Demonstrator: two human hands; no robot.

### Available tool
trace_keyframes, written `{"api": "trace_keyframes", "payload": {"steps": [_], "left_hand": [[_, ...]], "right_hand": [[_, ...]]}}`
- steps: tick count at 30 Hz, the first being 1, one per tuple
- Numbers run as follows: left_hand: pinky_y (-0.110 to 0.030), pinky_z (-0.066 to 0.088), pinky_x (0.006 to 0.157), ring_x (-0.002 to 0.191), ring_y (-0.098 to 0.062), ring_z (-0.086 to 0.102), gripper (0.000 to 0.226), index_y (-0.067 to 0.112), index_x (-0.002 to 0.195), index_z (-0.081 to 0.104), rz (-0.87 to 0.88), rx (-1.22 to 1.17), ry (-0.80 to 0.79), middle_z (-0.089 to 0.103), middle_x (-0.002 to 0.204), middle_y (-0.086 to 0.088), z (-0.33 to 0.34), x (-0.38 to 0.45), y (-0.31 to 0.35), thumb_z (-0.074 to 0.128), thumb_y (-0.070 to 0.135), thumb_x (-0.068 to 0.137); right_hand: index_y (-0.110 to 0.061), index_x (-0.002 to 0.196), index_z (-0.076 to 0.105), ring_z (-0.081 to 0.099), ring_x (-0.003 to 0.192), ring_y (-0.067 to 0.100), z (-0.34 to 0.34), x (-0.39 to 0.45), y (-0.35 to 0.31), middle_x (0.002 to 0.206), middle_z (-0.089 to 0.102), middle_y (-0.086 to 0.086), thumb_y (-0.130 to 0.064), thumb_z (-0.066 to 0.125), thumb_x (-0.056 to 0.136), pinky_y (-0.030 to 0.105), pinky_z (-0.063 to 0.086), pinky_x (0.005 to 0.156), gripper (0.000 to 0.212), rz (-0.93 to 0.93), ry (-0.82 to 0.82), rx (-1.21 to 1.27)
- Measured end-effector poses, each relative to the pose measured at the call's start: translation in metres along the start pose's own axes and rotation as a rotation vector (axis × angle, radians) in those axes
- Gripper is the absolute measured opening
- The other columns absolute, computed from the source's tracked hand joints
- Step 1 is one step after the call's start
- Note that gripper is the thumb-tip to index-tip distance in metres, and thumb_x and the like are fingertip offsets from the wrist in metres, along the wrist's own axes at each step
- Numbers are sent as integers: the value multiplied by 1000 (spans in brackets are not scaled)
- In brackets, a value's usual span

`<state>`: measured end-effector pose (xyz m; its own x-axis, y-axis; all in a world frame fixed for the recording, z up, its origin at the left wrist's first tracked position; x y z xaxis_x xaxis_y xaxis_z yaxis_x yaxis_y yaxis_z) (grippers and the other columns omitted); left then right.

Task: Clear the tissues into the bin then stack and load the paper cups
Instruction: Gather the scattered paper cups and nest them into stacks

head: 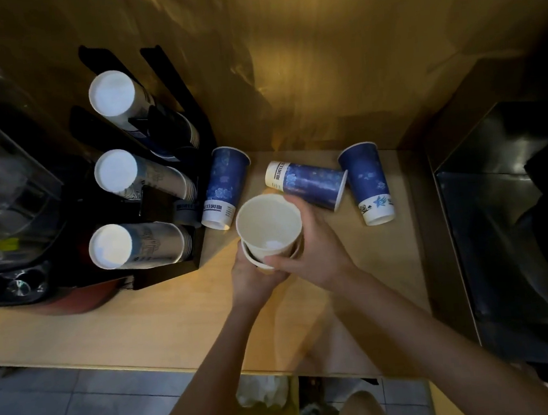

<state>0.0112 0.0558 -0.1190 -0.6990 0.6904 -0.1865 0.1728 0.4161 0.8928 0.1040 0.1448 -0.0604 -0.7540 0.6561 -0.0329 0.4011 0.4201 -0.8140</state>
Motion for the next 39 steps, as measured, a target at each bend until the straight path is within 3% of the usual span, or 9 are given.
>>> {"api": "trace_keyframes", "payload": {"steps": [5,8,12,19,23,27,31,33,39], "left_hand": [[-18,34,84,107,-8,49,102,15,131,39,-23,103,-7,55,127,-4,1,-1,-3,59,61,43],[-20,35,84,113,-16,52,101,13,132,39,-28,147,-19,55,128,-6,0,-1,0,56,62,45],[-20,35,83,114,-24,55,91,11,131,41,-13,227,14,58,125,-9,-15,4,1,63,51,52],[-4,35,73,104,-8,49,79,12,126,47,10,173,99,59,122,-9,-45,5,-1,70,37,55],[-31,48,86,109,-18,57,88,18,126,45,-49,94,153,60,122,-6,-56,2,-4,67,51,47],[-26,41,83,109,-21,56,93,16,128,43,-81,120,141,59,122,-6,-56,-2,-3,66,52,45],[-26,40,81,103,-14,53,83,12,128,44,-108,123,59,57,114,0,-61,1,-2,75,26,53],[-32,45,82,108,-24,56,75,9,128,43,-149,135,-1,59,116,-9,-68,3,-3,75,4,61],[-23,41,78,107,-31,61,45,2,120,52,-35,279,165,66,115,-19,-97,-9,32,39,-15,81]], "right_hand": [[-22,141,26,37,126,13,4,-8,16,138,43,1,-56,67,67,30,36,103,91,-98,-4,-297],[-23,142,21,37,127,11,6,-6,12,141,40,-1,-51,71,67,25,33,101,95,-49,-46,-238],[-26,140,23,41,125,11,13,2,3,139,41,-3,-45,77,63,35,44,103,96,-1,-80,-84],[-26,139,26,43,122,11,36,15,-19,135,44,-1,-38,78,64,29,43,100,92,-81,-104,-55],[-24,139,26,45,119,14,46,22,-23,132,45,1,-39,78,64,32,45,98,93,-105,-132,-42],[-27,139,26,44,121,11,49,22,-18,134,43,-2,-41,78,63,30,45,99,93,-80,-138,-9],[-29,138,27,41,124,10,49,22,-15,137,42,-4,-39,79,60,33,42,102,94,-34,-162,46],[-30,137,28,41,124,10,45,23,-15,137,42,-5,-43,78,61,31,41,101,92,-24,-185,50],[-24,126,47,48,115,11,25,31,-19,123,52,-3,-39,63,81,30,43,97,50,-16,-186,183]]}}
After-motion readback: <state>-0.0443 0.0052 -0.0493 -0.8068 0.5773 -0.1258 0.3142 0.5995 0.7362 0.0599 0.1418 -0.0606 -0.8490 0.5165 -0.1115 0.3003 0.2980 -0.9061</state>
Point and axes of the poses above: each hand's wrist, its own x-axis towards the middle knuckle, its own z-axis out of the palm, y = z × x, the point moved 1 cm from there along x, towards the middle knuckle
